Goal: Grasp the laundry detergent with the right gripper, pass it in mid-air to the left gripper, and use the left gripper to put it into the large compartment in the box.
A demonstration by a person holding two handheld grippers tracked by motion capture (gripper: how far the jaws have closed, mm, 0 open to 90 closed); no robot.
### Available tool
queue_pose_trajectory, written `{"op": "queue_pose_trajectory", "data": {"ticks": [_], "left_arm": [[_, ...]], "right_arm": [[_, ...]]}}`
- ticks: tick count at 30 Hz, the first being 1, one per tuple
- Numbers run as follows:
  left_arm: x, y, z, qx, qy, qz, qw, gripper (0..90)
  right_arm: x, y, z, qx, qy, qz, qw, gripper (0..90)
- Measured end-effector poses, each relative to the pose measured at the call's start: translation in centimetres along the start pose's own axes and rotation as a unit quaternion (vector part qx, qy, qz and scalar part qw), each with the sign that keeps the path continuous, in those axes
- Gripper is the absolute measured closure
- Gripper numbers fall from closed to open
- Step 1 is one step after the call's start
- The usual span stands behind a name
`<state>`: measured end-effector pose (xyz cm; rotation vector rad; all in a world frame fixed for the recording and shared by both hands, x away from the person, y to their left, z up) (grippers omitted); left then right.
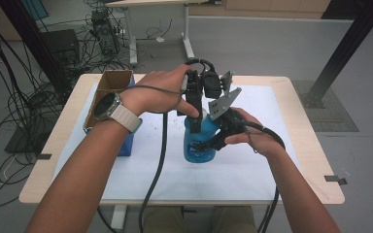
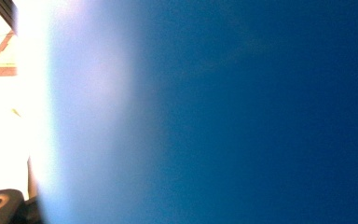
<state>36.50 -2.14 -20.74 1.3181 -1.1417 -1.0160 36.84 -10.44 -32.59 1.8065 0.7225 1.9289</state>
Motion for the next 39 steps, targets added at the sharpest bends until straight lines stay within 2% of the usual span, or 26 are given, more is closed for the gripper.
{"op": "queue_pose_trajectory", "data": {"ticks": [39], "left_arm": [[0.09, -0.27, -0.01, -0.002, -0.002, 0.001, 1.0000, 8.2]], "right_arm": [[0.02, 0.02, 0.07, -0.001, 0.003, 0.003, 1.0000, 43.5]]}}
Point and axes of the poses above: each handheld gripper's, and its own axes: y roughly backward along the jaws, x roughly out of its top, z roughly to its right, the point moved 4 cm from there along -y, roughly forward along the jaws, and after that the axes turned 6 degrees about y, right-handed, at the moved point
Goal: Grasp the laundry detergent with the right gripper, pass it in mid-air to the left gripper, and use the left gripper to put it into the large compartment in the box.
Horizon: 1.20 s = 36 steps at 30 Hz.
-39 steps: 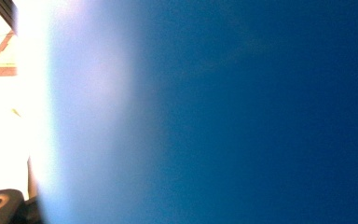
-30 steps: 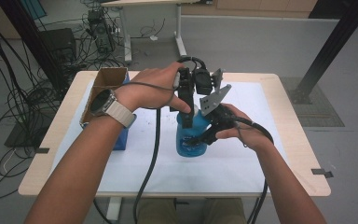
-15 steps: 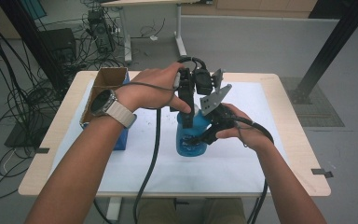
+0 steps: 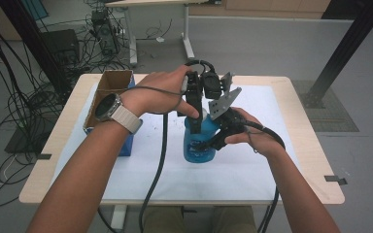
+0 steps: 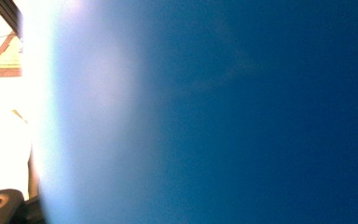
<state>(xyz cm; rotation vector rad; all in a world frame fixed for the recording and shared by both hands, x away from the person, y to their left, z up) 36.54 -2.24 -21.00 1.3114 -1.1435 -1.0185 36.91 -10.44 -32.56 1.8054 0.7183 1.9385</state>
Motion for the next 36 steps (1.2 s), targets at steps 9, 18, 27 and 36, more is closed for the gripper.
{"op": "queue_pose_trajectory", "data": {"ticks": [9, 18, 27, 36], "left_arm": [[0.1, -0.1, 0.0, 0.000, 0.000, 0.001, 1.0000, 8.2], [0.3, -0.6, 0.1, -0.004, -0.002, 0.006, 1.0000, 8.1], [0.6, -1.3, 0.1, -0.009, -0.006, 0.011, 0.9999, 8.1], [0.6, -1.9, 0.0, -0.018, -0.006, 0.012, 0.9998, 10.2]], "right_arm": [[0.0, 0.1, 0.0, -0.001, -0.002, 0.002, 1.0000, 43.5], [0.3, 0.2, -0.3, -0.003, 0.001, 0.002, 1.0000, 43.5], [0.5, 0.1, -0.1, -0.006, 0.026, 0.013, 0.9996, 43.5], [0.7, 0.3, -0.7, -0.001, -0.002, 0.009, 1.0000, 43.5]]}}
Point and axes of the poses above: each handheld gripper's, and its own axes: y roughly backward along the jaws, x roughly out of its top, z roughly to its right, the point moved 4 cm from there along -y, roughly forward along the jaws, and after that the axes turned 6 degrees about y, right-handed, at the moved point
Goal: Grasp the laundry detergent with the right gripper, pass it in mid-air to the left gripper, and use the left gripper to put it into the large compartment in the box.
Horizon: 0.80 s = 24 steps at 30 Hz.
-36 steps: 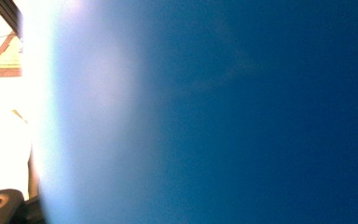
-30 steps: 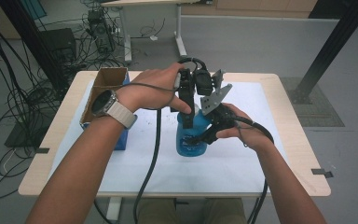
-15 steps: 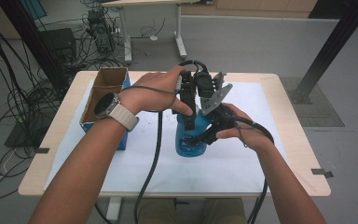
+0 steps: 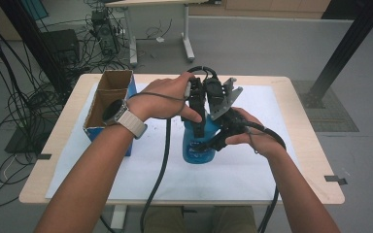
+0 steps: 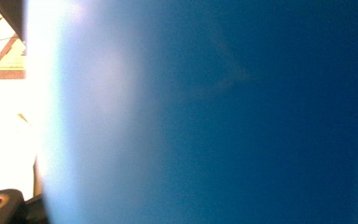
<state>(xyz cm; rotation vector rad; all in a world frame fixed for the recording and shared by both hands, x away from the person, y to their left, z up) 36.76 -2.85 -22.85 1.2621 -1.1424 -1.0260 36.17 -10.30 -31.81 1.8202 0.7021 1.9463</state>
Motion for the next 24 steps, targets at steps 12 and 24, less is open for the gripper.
{"op": "queue_pose_trajectory", "data": {"ticks": [12, 24], "left_arm": [[-0.18, -0.56, -0.01, -0.025, -0.001, 0.003, 0.9997, 15.3], [-0.12, -0.82, 0.15, -0.048, -0.002, 0.005, 0.9988, 20.8]], "right_arm": [[0.19, -0.20, 0.08, 0.000, 0.016, 0.004, 0.9999, 43.5], [0.12, -0.23, 0.08, -0.001, 0.014, 0.006, 0.9999, 43.5]]}}
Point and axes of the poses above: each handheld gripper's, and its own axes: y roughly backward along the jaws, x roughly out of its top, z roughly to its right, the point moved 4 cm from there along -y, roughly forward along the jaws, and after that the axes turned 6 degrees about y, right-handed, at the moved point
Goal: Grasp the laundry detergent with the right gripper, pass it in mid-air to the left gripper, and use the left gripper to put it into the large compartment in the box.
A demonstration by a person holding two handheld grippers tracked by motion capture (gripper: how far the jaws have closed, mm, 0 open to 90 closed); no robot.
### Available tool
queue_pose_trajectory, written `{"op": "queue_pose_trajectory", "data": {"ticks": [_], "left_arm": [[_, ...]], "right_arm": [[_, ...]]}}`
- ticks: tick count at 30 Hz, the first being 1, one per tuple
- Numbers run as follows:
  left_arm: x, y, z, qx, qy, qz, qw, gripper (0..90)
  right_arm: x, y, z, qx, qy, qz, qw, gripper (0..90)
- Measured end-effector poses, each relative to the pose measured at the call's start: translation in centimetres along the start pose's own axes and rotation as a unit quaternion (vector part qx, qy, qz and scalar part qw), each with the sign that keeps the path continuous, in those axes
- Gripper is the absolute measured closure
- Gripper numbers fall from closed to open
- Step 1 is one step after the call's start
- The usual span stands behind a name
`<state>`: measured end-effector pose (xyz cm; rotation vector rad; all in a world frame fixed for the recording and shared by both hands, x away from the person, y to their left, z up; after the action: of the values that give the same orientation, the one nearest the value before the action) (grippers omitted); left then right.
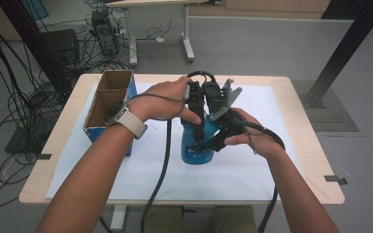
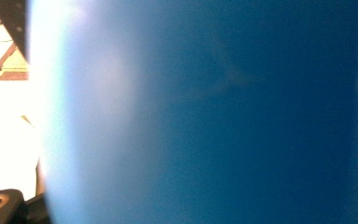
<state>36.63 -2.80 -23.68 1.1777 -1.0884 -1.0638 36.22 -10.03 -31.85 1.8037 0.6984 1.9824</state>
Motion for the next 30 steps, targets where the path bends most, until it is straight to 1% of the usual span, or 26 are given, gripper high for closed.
{"op": "queue_pose_trajectory", "data": {"ticks": [5, 11, 14, 16, 19, 24, 25, 27, 28, 30], "left_arm": [[-0.06, -0.10, 0.05, -0.007, 0.000, -0.001, 1.0000, 24.5], [-0.04, -0.20, 0.07, -0.007, 0.001, 0.000, 1.0000, 24.7], [-0.07, -0.17, 0.08, -0.010, 0.001, 0.000, 1.0000, 26.2], [-0.05, -0.21, 0.07, -0.009, 0.001, 0.001, 1.0000, 26.0], [-0.03, -0.25, 0.07, -0.010, 0.003, 0.002, 0.9999, 24.9], [-0.04, -0.27, 0.05, -0.012, 0.004, 0.001, 0.9999, 24.1], [-0.05, -0.28, 0.10, -0.012, 0.003, 0.002, 0.9999, 24.8], [-0.05, -0.27, 0.16, -0.012, 0.002, 0.005, 0.9999, 28.6], [-0.09, -0.27, 0.16, -0.015, 0.000, 0.006, 0.9999, 30.2], [-0.13, -0.27, 0.20, -0.016, -0.003, 0.006, 0.9999, 33.2]], "right_arm": [[-0.07, 0.02, 0.02, 0.000, -0.001, 0.001, 1.0000, 43.5], [-0.14, -0.02, 0.03, 0.001, -0.003, 0.003, 1.0000, 43.5], [-0.14, -0.03, 0.04, 0.001, -0.003, 0.004, 1.0000, 43.5], [-0.16, -0.06, 0.14, 0.000, 0.003, 0.007, 1.0000, 43.5], [-0.16, -0.02, 0.04, 0.003, -0.006, 0.004, 1.0000, 43.5], [-0.20, 0.00, 0.02, 0.003, -0.007, 0.003, 1.0000, 43.6], [-0.19, 0.01, -0.01, 0.004, -0.007, 0.003, 1.0000, 43.6], [-0.18, -0.05, 0.09, 0.002, 0.000, 0.008, 1.0000, 43.6], [-0.15, 0.00, 0.00, 0.002, -0.008, 0.005, 1.0000, 43.6], [-0.14, -0.06, 0.04, 0.002, -0.004, 0.007, 1.0000, 43.6]]}}
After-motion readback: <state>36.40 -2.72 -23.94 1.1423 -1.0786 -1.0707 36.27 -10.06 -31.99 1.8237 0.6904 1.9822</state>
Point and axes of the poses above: each handheld gripper's, and its own axes: y roughly backward along the jaws, x roughly out of its top, z roughly to its right, the point moved 4 cm from there along -y, roughly forward along the jaws, and after that the axes turned 6 degrees about y, right-handed, at the moved point
